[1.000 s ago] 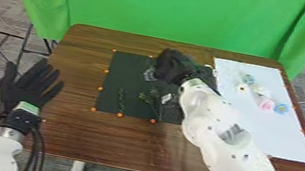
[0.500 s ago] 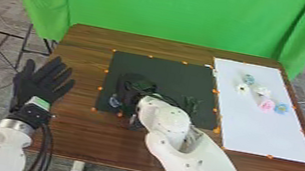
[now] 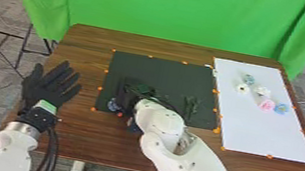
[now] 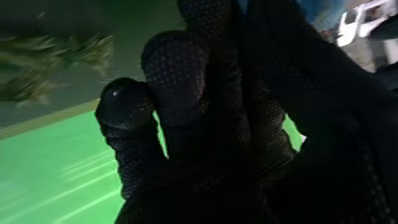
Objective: Arrange flowers
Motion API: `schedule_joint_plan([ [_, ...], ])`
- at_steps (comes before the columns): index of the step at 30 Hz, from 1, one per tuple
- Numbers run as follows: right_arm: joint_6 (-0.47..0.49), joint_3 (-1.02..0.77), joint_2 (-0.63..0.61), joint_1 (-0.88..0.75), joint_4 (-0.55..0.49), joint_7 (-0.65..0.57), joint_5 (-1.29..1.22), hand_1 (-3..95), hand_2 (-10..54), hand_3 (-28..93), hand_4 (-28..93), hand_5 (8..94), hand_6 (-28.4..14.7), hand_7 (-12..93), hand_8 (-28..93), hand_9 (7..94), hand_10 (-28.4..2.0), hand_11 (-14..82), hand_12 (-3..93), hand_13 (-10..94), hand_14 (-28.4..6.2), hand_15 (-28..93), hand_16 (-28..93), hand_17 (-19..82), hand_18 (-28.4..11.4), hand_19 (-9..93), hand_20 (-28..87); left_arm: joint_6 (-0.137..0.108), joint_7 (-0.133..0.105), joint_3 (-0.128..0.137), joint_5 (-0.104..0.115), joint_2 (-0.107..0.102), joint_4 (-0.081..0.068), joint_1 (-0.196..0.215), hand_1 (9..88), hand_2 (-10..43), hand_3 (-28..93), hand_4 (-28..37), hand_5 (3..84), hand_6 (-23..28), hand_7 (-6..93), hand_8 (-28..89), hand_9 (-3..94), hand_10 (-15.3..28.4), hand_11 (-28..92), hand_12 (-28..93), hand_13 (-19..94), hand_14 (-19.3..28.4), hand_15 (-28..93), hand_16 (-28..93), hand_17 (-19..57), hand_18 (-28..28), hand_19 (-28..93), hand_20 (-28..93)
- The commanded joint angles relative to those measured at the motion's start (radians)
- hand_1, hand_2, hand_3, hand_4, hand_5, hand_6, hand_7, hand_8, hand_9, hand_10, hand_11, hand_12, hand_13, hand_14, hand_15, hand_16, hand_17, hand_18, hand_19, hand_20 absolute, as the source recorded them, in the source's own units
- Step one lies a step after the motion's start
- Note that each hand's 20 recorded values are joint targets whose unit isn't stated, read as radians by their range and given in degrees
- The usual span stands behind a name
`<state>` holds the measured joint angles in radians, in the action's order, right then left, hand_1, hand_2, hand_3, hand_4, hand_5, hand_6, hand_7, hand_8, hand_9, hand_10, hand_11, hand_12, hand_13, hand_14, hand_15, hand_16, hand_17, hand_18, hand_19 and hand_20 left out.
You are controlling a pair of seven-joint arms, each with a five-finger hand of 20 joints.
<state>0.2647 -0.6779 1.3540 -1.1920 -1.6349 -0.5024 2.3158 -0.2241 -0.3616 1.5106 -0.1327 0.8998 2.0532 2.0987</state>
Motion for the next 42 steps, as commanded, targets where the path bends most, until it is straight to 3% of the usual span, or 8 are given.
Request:
schedule_joint_plan([
  [1,-0.069,-0.006,0.01,0.024,-0.005,-0.056,0.0,48.6,-9.3,73,-26,69.3,-3.5,31,8,79.3,-11.5,22.4,33.6,73,-9.7,64,33,44,-21.6,93,37,0.0,0.014,0.014,-0.002,0.006,0.01,0.02,23.6,14.6,70,-28.3,39.0,6.4,17.0,-11,33.4,12.1,20,9,24,12.7,35,-9,-5.2,14.0,36,9],
  [12,-0.003,-0.021,0.011,0.022,-0.047,-0.099,-0.048,43.0,-9.5,71,-27,69.8,-3.2,28,7,77.5,-13.4,29.2,23.0,73,-9.9,63,32,44,-22.2,93,37,0.006,0.028,0.013,-0.005,0.011,0.004,0.013,23.9,14.6,69,-28.3,39.1,6.5,17.1,-11,33.6,12.1,20,9,24,13.0,35,-9,-5.2,14.1,36,9],
  [17,0.0,-0.049,-0.004,0.01,-0.09,-0.115,-0.093,37.6,-9.5,73,-27,69.7,-3.0,27,-10,77.0,-13.9,28.6,23.0,73,-10.0,63,32,44,-22.5,93,37,0.021,0.063,0.013,-0.015,0.008,-0.011,-0.016,23.9,14.6,69,-28.3,39.0,6.5,17.1,-11,33.6,12.2,20,9,24,13.2,36,-9,-5.2,14.1,36,9],
  [23,-0.018,-0.137,-0.06,-0.024,-0.169,-0.088,-0.114,34.9,-6.6,71,-24,67.5,-4.4,24,-11,74.6,-15.2,25.0,21.4,72,-10.7,62,32,44,-22.9,93,38,0.016,-0.017,0.041,0.005,0.021,0.024,0.061,23.9,14.7,69,-28.3,39.1,6.6,17.0,-11,33.7,12.3,20,9,24,13.1,36,-9,-5.2,14.1,36,9],
  [28,-0.166,-0.239,-0.196,-0.018,-0.21,-0.133,-0.124,35.5,-6.2,72,-23,66.3,-5.1,22,-10,72.6,-15.6,22.3,20.1,72,-10.7,62,32,44,-22.9,93,38,0.052,-0.036,0.044,-0.001,0.004,0.015,0.029,24.0,14.6,69,-28.3,39.0,6.4,16.6,-11,33.8,12.1,19,9,24,12.8,35,-9,-5.3,14.2,36,9],
  [32,-0.185,-0.393,-0.272,-0.099,-0.208,0.006,-0.13,36.1,-6.9,73,-23,63.0,-5.7,20,-10,67.3,-15.7,17.8,18.0,71,-10.7,61,31,43,-22.4,93,37,0.031,-0.063,0.077,0.011,0.012,0.04,0.087,23.9,14.6,69,-28.3,39.0,6.3,16.4,-11,33.8,12.1,19,9,24,12.8,34,-9,-5.3,14.1,36,9],
  [36,-0.219,-0.481,-0.359,-0.136,-0.193,0.024,-0.107,36.3,-9.1,76,-24,48.5,-7.1,15,-9,53.4,-15.2,12.5,15.5,67,-11.6,66,29,39,-21.0,92,35,0.035,-0.077,0.093,0.01,0.0,0.037,0.081,24.0,14.6,69,-28.3,39.0,6.3,16.3,-11,33.9,12.0,19,9,24,12.8,34,-9,-5.3,14.1,36,9],
  [42,-0.202,-0.552,-0.429,-0.184,-0.171,-0.086,-0.069,37.4,-9.5,77,-25,46.5,-7.1,14,-10,48.2,-15.3,9.8,14.0,66,-11.8,68,28,38,-20.9,91,35,0.03,-0.059,0.11,0.008,0.006,0.033,0.079,23.8,14.7,69,-28.3,39.0,6.1,16.5,-11,33.8,11.9,19,9,24,12.8,34,-9,-5.3,14.2,36,9],
])
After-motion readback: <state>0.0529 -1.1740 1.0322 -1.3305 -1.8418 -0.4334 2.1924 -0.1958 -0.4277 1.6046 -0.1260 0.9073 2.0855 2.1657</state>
